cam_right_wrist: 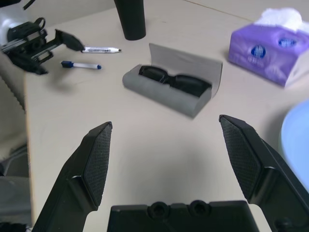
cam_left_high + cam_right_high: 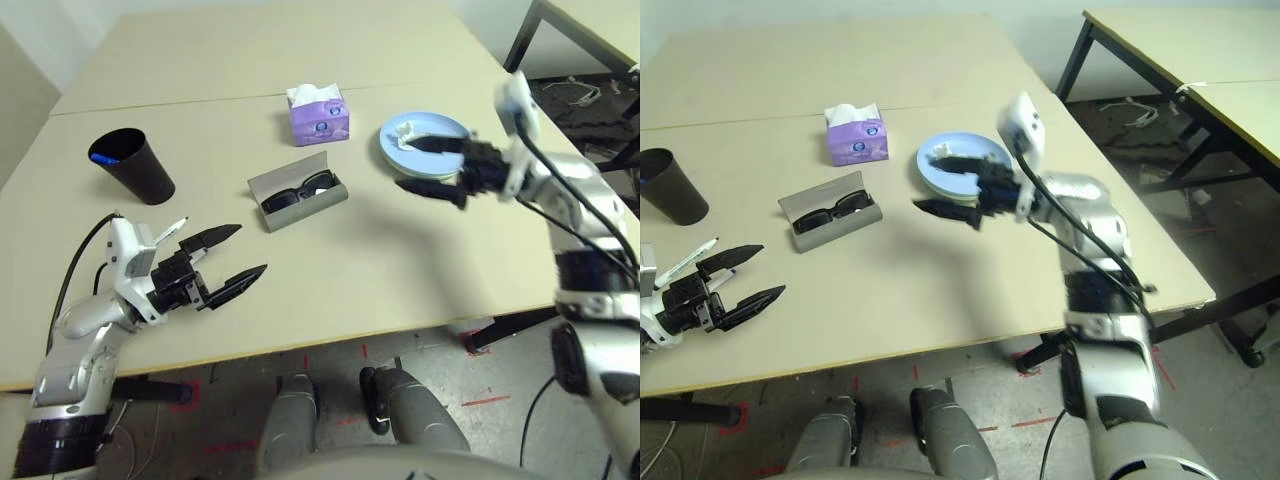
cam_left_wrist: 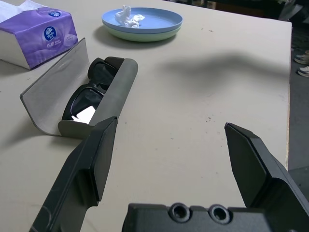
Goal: Organize and tidy the items on the table.
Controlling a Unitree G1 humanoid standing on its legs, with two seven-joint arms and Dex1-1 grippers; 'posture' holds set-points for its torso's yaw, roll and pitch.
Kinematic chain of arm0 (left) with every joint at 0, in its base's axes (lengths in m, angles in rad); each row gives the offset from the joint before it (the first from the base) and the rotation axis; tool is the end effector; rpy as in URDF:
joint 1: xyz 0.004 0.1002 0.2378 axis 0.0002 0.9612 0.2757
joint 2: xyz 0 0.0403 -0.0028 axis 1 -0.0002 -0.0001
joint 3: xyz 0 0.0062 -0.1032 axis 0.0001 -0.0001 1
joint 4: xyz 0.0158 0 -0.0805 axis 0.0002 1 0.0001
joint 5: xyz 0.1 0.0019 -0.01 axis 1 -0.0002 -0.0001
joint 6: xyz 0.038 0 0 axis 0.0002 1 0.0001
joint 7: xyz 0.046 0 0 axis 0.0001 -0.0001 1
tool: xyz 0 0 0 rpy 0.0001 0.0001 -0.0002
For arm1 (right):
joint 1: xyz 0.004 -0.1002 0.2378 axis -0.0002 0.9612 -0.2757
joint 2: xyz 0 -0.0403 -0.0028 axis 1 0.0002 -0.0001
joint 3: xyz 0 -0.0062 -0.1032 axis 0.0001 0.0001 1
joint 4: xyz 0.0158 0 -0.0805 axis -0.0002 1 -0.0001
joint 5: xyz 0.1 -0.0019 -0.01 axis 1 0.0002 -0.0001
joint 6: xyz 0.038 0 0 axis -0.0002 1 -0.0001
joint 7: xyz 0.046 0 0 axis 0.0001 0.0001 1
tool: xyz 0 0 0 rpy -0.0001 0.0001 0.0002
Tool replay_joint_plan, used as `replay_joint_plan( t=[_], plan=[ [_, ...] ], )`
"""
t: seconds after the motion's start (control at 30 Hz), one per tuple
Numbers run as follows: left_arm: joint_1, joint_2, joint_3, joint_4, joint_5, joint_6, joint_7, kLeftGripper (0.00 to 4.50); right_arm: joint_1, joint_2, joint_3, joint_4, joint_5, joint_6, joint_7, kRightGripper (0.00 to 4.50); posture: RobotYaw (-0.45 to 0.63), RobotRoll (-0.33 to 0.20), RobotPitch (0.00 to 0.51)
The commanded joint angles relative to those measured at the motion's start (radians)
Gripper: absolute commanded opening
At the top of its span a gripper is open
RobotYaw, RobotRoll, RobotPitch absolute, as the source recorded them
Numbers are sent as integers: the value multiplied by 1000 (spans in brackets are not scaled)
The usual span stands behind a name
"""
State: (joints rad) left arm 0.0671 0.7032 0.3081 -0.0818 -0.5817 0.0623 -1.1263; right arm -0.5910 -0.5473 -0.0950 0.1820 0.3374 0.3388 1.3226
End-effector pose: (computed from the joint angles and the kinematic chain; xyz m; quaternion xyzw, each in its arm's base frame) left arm 0.1841 0.3122 0.1284 0.0894 -0.0156 -0.4376 0.8946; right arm 0.2950 -0.2433 0.1811 -0.0932 -0.0023 0.5801 0.8092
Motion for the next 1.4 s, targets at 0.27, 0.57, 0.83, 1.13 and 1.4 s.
replay_joint_plan(
  t=[0.27, 0.57, 0.83, 1.13, 1.4],
  plan=[
    [8, 24, 29, 25, 4, 1, -15, 4500, 181, -33, -13, 5, 64, -272, 74, 4486, -75, 0, 191],
    [17, 10, 38, 48, 60, -24, 62, 4500, 183, 25, 13, 85, 71, -355, 58, 4486, -51, 0, 182],
    [-32, -50, 47, 119, 204, -60, 325, 4500, 230, 26, 30, 85, 64, -393, 43, 4486, -51, 0, 174],
    [-192, -114, -1, 243, 271, -53, 467, 4500, 242, 28, 44, 62, 71, -387, -3, 4486, -72, 0, 166],
    [-321, -149, -22, 377, 297, -87, 512, 3657, 258, 22, 44, 36, 73, -380, -35, 4500, -86, 0, 161]
  ],
)
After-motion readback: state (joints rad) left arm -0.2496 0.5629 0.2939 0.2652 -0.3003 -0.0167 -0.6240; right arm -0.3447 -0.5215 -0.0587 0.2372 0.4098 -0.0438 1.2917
